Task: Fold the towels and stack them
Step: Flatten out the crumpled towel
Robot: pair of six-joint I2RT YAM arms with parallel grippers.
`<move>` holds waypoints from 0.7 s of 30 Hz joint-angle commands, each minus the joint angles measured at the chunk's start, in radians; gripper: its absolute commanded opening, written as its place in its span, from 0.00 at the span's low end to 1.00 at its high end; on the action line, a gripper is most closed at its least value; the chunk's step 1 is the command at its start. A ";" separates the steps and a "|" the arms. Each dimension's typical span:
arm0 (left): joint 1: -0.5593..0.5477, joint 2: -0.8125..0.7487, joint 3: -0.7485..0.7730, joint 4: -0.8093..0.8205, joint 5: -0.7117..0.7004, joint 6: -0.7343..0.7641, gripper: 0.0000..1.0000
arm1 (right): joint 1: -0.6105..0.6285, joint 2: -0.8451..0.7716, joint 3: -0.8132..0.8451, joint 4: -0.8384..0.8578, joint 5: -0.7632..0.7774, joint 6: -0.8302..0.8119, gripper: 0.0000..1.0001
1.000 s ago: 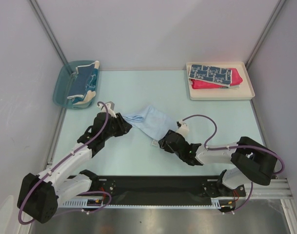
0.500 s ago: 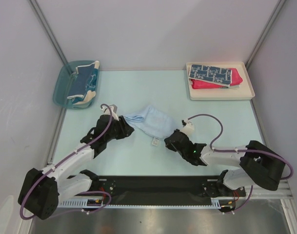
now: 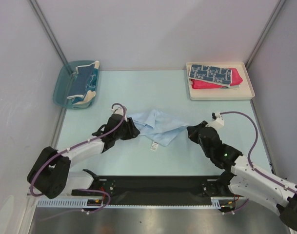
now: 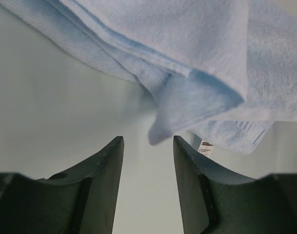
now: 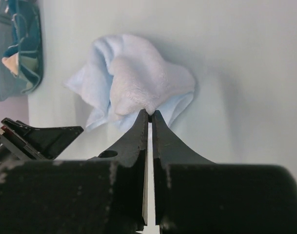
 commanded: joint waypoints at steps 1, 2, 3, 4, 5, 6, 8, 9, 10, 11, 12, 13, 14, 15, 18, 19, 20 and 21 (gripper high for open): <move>-0.043 0.058 0.078 0.076 -0.017 -0.018 0.51 | -0.079 -0.061 0.048 -0.127 -0.001 -0.093 0.00; -0.052 0.075 0.086 0.081 -0.018 -0.018 0.51 | -0.096 -0.063 0.053 -0.132 -0.030 -0.101 0.00; -0.066 0.092 0.101 0.089 -0.018 -0.018 0.51 | -0.110 -0.068 0.054 -0.138 -0.044 -0.107 0.00; -0.073 0.124 0.109 0.090 -0.017 -0.026 0.51 | -0.120 -0.069 0.056 -0.138 -0.057 -0.115 0.00; -0.081 0.135 0.113 0.102 -0.018 -0.027 0.51 | -0.134 -0.071 0.053 -0.138 -0.073 -0.115 0.00; -0.087 0.144 0.118 0.109 -0.018 -0.030 0.51 | -0.136 -0.072 0.051 -0.137 -0.083 -0.115 0.00; -0.113 0.160 0.129 0.107 -0.046 -0.034 0.51 | -0.139 -0.071 0.044 -0.129 -0.100 -0.115 0.00; -0.121 0.160 0.132 0.102 -0.052 -0.034 0.51 | -0.139 -0.071 0.042 -0.129 -0.100 -0.115 0.00; -0.127 0.160 0.135 0.096 -0.060 -0.028 0.51 | -0.140 -0.068 0.039 -0.128 -0.103 -0.116 0.00; -0.132 0.149 0.135 0.086 -0.071 -0.026 0.52 | -0.140 -0.068 0.039 -0.124 -0.109 -0.116 0.00; -0.144 0.138 0.129 0.079 -0.081 -0.023 0.53 | -0.142 -0.068 0.035 -0.124 -0.110 -0.116 0.00; -0.146 0.126 0.123 0.075 -0.103 -0.014 0.53 | -0.142 -0.068 0.033 -0.123 -0.110 -0.118 0.00; -0.147 0.114 0.109 0.070 -0.109 -0.009 0.54 | -0.144 -0.065 0.032 -0.121 -0.113 -0.121 0.00; -0.152 0.083 0.103 0.069 -0.117 -0.003 0.55 | -0.147 -0.066 0.028 -0.120 -0.117 -0.118 0.00; -0.158 0.027 0.086 0.046 -0.156 0.034 0.58 | -0.153 -0.065 0.024 -0.108 -0.127 -0.119 0.00; -0.161 0.019 0.084 0.040 -0.163 0.057 0.58 | -0.154 -0.063 0.021 -0.105 -0.129 -0.119 0.00; -0.164 0.008 0.081 0.038 -0.164 0.071 0.58 | -0.154 -0.060 0.019 -0.101 -0.132 -0.119 0.00; -0.173 0.000 0.081 0.038 -0.164 0.084 0.58 | -0.154 -0.055 0.019 -0.098 -0.132 -0.119 0.00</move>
